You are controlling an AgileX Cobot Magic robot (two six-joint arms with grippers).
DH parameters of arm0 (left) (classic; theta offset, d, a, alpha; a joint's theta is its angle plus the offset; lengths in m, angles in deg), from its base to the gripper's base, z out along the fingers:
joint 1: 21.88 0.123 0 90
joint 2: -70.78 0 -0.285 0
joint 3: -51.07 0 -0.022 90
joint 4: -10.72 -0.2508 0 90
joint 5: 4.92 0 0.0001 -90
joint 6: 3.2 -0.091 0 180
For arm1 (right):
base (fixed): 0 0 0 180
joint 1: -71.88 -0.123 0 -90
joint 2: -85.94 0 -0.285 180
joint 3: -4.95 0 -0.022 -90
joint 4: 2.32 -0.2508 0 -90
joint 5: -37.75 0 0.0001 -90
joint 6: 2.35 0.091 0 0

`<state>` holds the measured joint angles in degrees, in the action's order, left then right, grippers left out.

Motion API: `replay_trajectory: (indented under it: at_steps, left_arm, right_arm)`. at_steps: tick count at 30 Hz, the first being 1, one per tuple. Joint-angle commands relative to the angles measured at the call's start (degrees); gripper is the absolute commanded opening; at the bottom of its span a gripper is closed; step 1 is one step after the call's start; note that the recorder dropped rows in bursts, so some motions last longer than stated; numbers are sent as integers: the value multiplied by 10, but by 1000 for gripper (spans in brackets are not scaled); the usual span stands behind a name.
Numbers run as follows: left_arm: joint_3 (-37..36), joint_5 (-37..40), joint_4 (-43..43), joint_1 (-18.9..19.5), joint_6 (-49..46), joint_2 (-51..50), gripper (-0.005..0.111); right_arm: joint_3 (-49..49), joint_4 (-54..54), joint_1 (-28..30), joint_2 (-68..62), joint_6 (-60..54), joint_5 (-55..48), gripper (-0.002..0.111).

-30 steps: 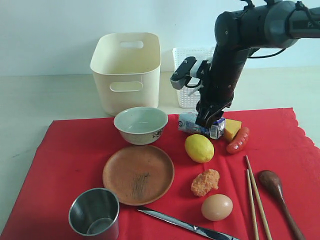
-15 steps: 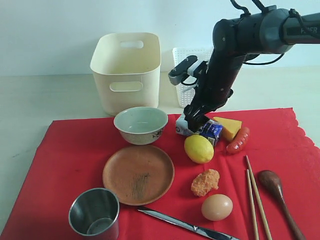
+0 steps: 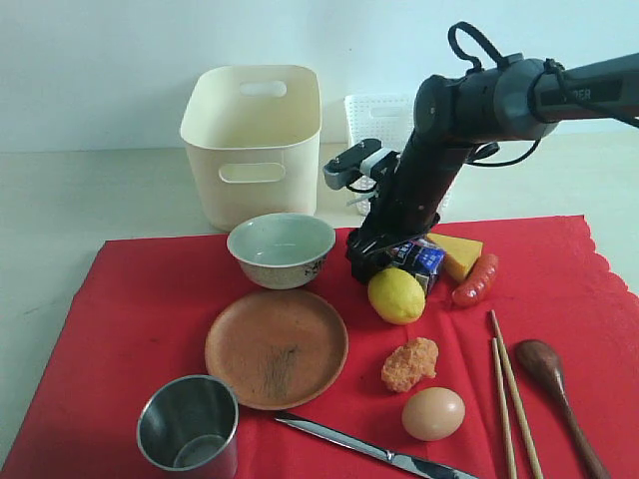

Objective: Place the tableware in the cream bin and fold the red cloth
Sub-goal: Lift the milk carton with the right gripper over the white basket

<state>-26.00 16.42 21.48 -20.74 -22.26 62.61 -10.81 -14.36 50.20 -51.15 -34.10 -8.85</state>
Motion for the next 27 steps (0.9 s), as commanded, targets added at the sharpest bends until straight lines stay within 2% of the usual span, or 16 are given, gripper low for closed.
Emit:
replay_trajectory:
  at_steps: [1,5,7,21,27]
  left_arm:
    - [-1,-1,3,-2,-2,4,0]
    - [-1,-1,3,-2,-2,4,0]
    - [-1,-1,3,-2,-2,4,0]
    - [-1,-1,3,-2,-2,4,0]
    - [-1,-1,3,-2,-2,4,0]
  right_arm:
    - [-1,1,3,-7,13,21,47]
    - [-1,3,3,-3,17,30,10]
    - [-1,3,3,4,17,32,0]
    - [-1,3,3,138,34,39,0]
    - [-1,3,3,203,36,97,0]
